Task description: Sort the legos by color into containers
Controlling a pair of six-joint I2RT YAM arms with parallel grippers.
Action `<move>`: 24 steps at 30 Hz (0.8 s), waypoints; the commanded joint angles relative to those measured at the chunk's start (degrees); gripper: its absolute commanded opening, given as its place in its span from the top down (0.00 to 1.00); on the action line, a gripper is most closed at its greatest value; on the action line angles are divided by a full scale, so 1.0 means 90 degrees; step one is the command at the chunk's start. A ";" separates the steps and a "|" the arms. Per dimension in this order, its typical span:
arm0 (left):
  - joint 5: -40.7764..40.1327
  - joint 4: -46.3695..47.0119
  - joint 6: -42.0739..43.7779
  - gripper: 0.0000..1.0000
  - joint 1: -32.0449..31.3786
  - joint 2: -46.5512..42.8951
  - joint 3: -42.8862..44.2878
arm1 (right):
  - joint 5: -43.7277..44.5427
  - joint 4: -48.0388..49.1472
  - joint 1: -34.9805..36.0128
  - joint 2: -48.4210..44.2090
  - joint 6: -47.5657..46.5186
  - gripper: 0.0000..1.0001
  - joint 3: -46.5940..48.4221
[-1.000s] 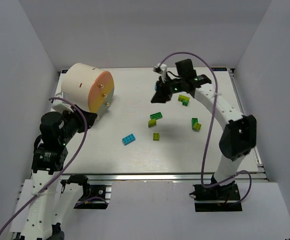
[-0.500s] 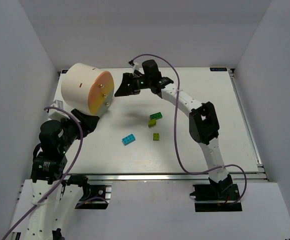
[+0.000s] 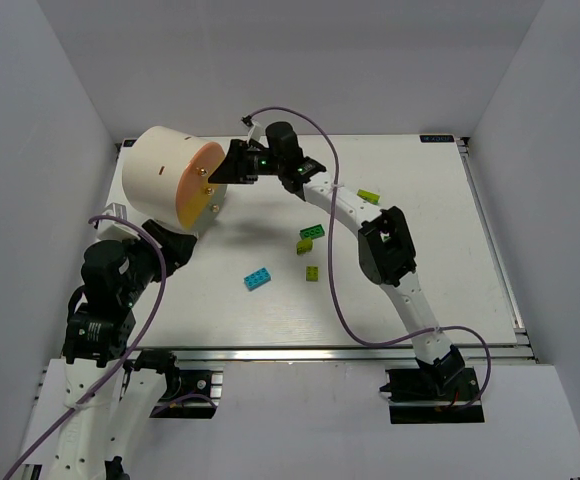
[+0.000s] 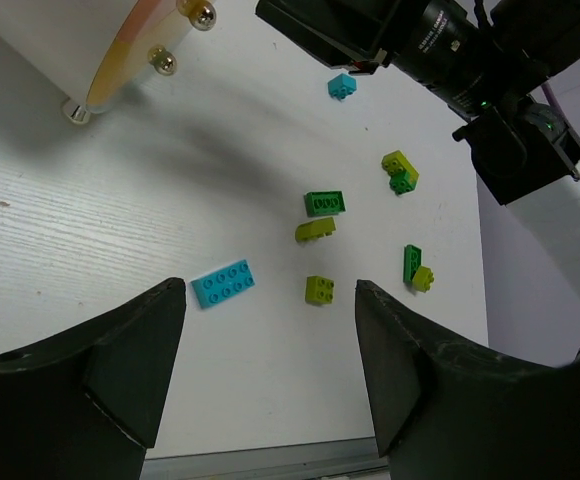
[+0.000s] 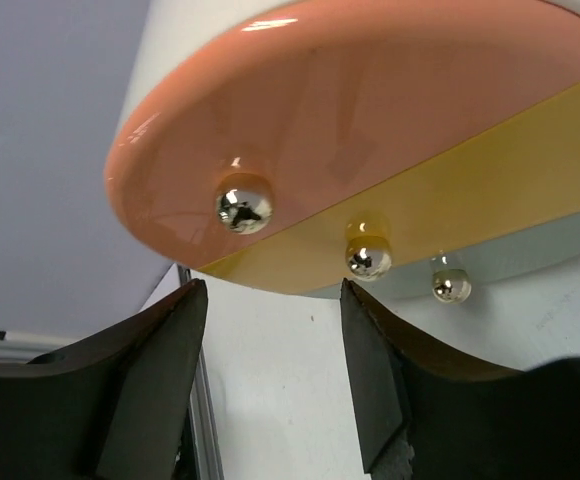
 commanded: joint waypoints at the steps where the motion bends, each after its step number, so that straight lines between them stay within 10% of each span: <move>1: -0.0093 -0.0068 0.0046 0.22 -0.0024 0.0075 0.0022 | 0.0321 0.0637 0.0069 0.0115 0.0249 0.39 0.0321; 24: -0.0015 -0.0058 0.0027 0.21 -0.0024 0.0183 -0.0007 | 0.1044 0.1487 0.0323 0.0496 0.0543 0.43 0.0633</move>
